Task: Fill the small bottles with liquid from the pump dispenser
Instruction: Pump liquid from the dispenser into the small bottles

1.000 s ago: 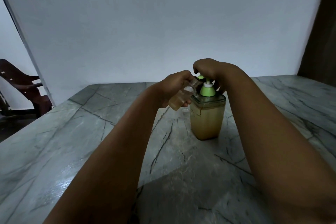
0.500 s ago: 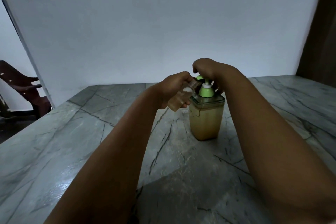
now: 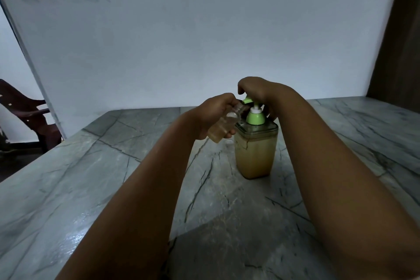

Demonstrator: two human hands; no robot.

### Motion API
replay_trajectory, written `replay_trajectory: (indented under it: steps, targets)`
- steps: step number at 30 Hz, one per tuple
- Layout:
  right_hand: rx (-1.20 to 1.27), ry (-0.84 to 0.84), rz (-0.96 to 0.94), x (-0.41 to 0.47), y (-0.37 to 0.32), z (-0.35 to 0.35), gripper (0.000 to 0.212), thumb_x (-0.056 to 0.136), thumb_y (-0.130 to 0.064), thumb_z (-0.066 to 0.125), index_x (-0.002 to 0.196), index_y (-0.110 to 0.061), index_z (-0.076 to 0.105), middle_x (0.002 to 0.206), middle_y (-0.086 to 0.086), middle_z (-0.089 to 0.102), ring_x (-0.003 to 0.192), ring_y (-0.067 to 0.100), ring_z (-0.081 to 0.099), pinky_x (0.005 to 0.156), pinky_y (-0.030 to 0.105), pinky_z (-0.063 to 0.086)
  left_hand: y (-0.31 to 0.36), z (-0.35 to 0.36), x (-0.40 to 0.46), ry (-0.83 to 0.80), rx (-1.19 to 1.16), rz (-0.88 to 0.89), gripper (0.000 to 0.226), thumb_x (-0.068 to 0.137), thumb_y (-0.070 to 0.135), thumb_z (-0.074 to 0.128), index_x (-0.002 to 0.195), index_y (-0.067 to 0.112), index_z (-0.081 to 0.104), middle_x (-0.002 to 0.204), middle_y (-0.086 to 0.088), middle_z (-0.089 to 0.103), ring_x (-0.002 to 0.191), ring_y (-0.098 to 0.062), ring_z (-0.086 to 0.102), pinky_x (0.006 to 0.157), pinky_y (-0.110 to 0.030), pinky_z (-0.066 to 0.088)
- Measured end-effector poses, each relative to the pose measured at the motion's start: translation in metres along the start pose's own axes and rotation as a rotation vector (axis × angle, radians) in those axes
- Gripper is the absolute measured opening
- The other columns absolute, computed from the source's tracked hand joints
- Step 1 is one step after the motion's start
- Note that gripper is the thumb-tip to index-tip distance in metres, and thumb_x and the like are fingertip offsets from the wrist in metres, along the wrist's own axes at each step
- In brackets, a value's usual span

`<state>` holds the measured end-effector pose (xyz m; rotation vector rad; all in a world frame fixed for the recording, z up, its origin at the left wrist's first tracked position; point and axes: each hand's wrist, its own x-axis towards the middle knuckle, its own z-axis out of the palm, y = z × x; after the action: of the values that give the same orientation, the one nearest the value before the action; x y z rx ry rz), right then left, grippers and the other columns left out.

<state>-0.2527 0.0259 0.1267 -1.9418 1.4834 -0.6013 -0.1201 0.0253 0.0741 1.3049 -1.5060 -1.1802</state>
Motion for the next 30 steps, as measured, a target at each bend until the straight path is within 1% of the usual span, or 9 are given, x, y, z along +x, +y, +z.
replay_trajectory:
  steps: [3,6,9,11,14,18,22,26,30]
  targets:
    - [-0.063,-0.051,-0.038,-0.005,-0.002,0.0,0.027,0.096,-0.01,0.032,0.075,0.0,0.044,0.061,0.01,0.041,0.05,0.019,0.036,0.051,0.021,0.031,0.0,-0.001,0.0,0.01,0.003,-0.002,0.029,0.094,0.028,0.039,0.089,0.007,0.059,0.054,-0.004,0.06,0.052,-0.021,0.055,0.049,-0.024,0.046]
    - [-0.11,-0.065,-0.054,-0.008,-0.004,0.003,0.02,0.094,-0.002,0.032,0.084,0.005,0.047,0.06,0.011,0.042,0.049,0.018,0.035,0.049,0.019,0.029,0.0,0.0,0.0,0.02,0.003,-0.003,0.029,0.093,0.027,0.041,0.088,0.005,0.059,0.056,-0.005,0.06,0.051,-0.02,0.056,0.049,-0.024,0.046]
    - [-0.178,-0.039,-0.07,-0.006,-0.003,0.005,0.03,0.094,-0.002,0.033,0.066,-0.001,0.045,0.059,0.011,0.043,0.048,0.018,0.036,0.048,0.02,0.03,-0.001,0.0,0.001,0.027,0.0,-0.002,0.03,0.093,0.027,0.041,0.097,0.004,0.059,0.06,-0.007,0.059,0.05,-0.021,0.056,0.047,-0.023,0.047]
    - [-0.193,-0.021,-0.068,-0.004,-0.001,0.006,0.034,0.094,-0.003,0.033,0.061,-0.004,0.043,0.059,0.01,0.044,0.048,0.019,0.036,0.048,0.021,0.03,-0.001,0.0,0.001,0.036,0.008,-0.005,0.031,0.093,0.028,0.041,0.097,0.004,0.059,0.063,-0.009,0.059,0.051,-0.021,0.056,0.048,-0.024,0.047]
    - [-0.199,-0.014,-0.039,-0.002,-0.001,0.008,0.033,0.094,-0.005,0.033,0.062,-0.005,0.043,0.06,0.009,0.045,0.048,0.018,0.037,0.048,0.022,0.03,-0.001,0.0,0.001,0.043,0.012,-0.009,0.03,0.093,0.028,0.041,0.096,0.004,0.058,0.062,-0.009,0.059,0.051,-0.021,0.057,0.048,-0.024,0.047]
    - [-0.04,-0.021,-0.02,-0.003,0.001,0.002,0.029,0.097,-0.014,0.033,0.071,-0.006,0.041,0.063,0.009,0.044,0.052,0.02,0.039,0.053,0.024,0.033,0.0,0.0,0.0,0.019,0.01,0.002,0.034,0.094,0.028,0.038,0.105,0.003,0.058,0.057,-0.005,0.061,0.051,-0.02,0.056,0.049,-0.024,0.047]
    - [-0.019,-0.005,-0.013,-0.003,0.0,0.002,0.022,0.098,-0.015,0.033,0.079,-0.006,0.04,0.066,0.009,0.041,0.055,0.02,0.038,0.055,0.027,0.033,0.0,0.001,0.0,0.016,-0.001,-0.007,0.031,0.094,0.028,0.039,0.099,0.004,0.059,0.055,-0.003,0.06,0.052,-0.021,0.054,0.049,-0.025,0.045]
    - [-0.094,0.019,-0.03,0.002,0.001,0.007,0.032,0.095,-0.003,0.032,0.062,-0.008,0.034,0.062,0.01,0.037,0.052,0.02,0.031,0.052,0.024,0.029,-0.001,0.001,0.001,0.044,0.0,-0.004,0.029,0.093,0.027,0.042,0.093,0.004,0.059,0.056,-0.005,0.061,0.051,-0.021,0.056,0.047,-0.023,0.047]
    - [-0.149,0.015,-0.037,0.005,0.002,0.009,0.031,0.094,-0.002,0.031,0.064,-0.008,0.033,0.061,0.008,0.036,0.05,0.019,0.028,0.05,0.023,0.026,0.0,0.001,0.001,0.031,-0.006,-0.009,0.028,0.093,0.027,0.041,0.089,0.005,0.058,0.055,-0.005,0.059,0.05,-0.021,0.055,0.046,-0.022,0.046]
